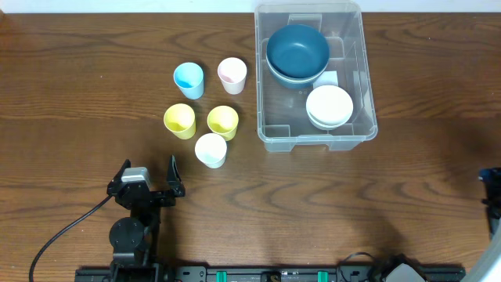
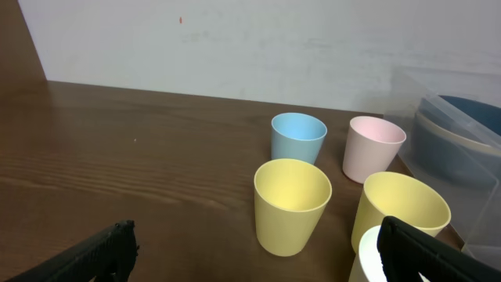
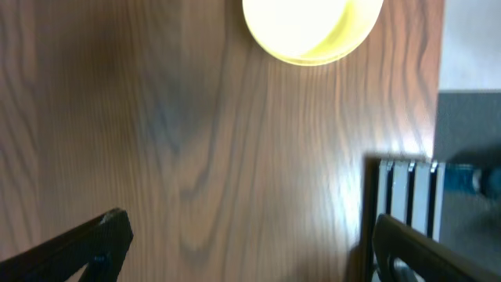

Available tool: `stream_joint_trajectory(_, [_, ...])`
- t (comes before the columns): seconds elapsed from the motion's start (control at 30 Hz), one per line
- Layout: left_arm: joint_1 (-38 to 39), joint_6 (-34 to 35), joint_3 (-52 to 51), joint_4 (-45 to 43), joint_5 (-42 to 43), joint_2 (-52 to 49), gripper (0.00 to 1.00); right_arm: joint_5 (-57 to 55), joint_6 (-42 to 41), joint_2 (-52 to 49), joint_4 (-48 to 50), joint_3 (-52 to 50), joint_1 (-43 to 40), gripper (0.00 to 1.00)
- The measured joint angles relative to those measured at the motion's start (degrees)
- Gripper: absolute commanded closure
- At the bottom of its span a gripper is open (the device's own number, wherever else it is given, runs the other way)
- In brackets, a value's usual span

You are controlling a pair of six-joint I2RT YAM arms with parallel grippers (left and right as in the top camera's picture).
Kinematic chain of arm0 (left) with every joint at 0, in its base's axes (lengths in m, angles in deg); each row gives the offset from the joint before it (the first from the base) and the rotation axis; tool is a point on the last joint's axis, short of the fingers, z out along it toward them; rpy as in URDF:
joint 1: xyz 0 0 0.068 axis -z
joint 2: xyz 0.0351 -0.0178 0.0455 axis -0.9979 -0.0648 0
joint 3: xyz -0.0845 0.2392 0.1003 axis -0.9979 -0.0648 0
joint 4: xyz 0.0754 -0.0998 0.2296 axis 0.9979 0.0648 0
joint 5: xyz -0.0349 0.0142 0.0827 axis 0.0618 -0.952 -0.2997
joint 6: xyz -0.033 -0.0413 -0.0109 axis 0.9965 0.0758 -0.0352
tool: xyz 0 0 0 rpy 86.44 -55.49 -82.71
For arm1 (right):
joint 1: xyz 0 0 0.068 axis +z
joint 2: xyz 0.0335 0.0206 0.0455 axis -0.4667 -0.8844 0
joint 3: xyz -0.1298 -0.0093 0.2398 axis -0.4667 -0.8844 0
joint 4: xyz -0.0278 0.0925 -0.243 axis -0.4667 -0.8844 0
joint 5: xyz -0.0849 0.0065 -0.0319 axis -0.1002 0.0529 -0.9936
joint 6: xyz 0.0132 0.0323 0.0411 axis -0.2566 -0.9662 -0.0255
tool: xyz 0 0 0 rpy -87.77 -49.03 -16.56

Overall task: Pack container
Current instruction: 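Withdraw right gripper toward the yellow bowl at right edge, then grasp the yellow bowl rim with the right gripper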

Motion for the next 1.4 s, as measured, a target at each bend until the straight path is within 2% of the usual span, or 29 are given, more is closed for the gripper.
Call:
stream_joint_trajectory(0.2, [0.0, 0.0, 0.0, 0.0, 0.0, 0.0, 0.02, 4.0, 8.0, -3.5, 5.2, 0.0, -9.2, 0.01])
stream_joint_trajectory(0.4, [0.0, 0.0, 0.0, 0.0, 0.0, 0.0, 0.02, 6.5, 11.3, -11.5, 8.4, 0.0, -13.4, 0.01])
stream_joint_trajectory(0.63, [0.0, 0.0, 0.0, 0.0, 0.0, 0.0, 0.02, 8.3, 12.1, -21.2, 14.6, 0.0, -13.8, 0.03])
stream_joint_trajectory(0.9, [0.0, 0.0, 0.0, 0.0, 0.0, 0.0, 0.02, 9.0, 13.7, -26.2, 23.7, 0.0, -13.9, 0.01])
stream_joint_trajectory(1.1, [0.0, 0.0, 0.0, 0.0, 0.0, 0.0, 0.02, 8.9, 15.9, -27.3, 25.7, 0.0, -14.1, 0.01])
stream_joint_trajectory(1.4, [0.0, 0.0, 0.0, 0.0, 0.0, 0.0, 0.02, 6.5, 17.4, -34.9, 25.5, 0.0, -14.2, 0.01])
